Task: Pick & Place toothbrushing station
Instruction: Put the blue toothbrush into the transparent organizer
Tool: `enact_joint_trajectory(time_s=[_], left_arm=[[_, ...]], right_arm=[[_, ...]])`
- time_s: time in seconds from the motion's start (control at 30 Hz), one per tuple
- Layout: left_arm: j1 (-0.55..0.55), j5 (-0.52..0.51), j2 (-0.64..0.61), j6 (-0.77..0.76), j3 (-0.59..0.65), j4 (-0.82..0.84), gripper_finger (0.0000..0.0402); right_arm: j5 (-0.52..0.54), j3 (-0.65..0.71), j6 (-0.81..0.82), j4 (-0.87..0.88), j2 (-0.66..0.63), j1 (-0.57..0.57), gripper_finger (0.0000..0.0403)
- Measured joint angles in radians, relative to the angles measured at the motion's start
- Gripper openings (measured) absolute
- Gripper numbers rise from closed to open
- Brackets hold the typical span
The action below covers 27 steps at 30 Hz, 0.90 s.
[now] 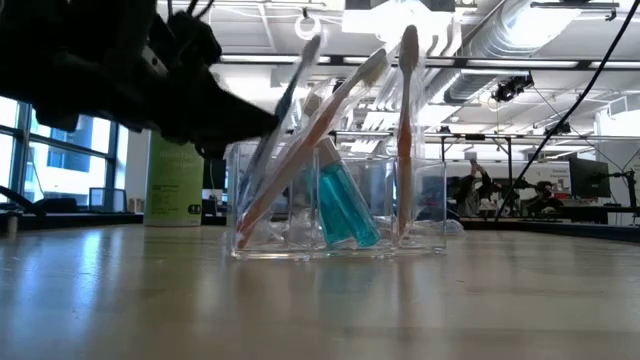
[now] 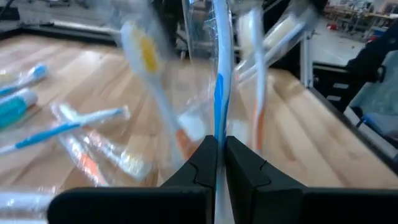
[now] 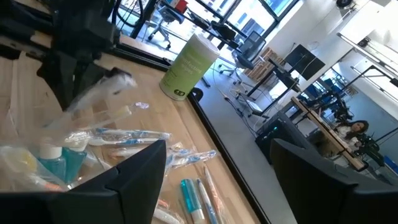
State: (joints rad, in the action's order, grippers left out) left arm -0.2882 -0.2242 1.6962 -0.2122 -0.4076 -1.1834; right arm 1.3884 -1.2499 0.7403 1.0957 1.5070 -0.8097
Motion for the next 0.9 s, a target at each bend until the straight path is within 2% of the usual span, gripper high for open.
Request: enact_joint_trajectory(time_s=[0.07, 0.33, 0.43, 0.6, 0.9], left_arm=[[0.013, 0.015, 0.025, -0.012, 0.0, -0.02, 0.001], [0.052, 0.196, 0.066, -0.015, -0.001, -0.033, 0.0019], [0.051, 0.211, 0.068, -0.007, 0.0, -0.054, 0.0023], [0.051, 0.211, 0.067, -0.099, -0.001, -0.088, 0.0025], [0.051, 0.205, 0.067, -0.065, -0.001, -0.041, 0.0026]], right_arm=[[0.0, 0.0, 0.0, 0.0, 0.0, 0.0, 0.0282], [0.0, 0.0, 0.0, 0.0, 0.0, 0.0, 0.0282], [0.0, 0.0, 0.0, 0.0, 0.0, 0.0, 0.0282], [-0.006, 0.0, 0.0, 0.0, 0.0, 0.0, 0.0282], [-0.012, 0.0, -0.002, 0.0, 0.0, 0.0, 0.0282]])
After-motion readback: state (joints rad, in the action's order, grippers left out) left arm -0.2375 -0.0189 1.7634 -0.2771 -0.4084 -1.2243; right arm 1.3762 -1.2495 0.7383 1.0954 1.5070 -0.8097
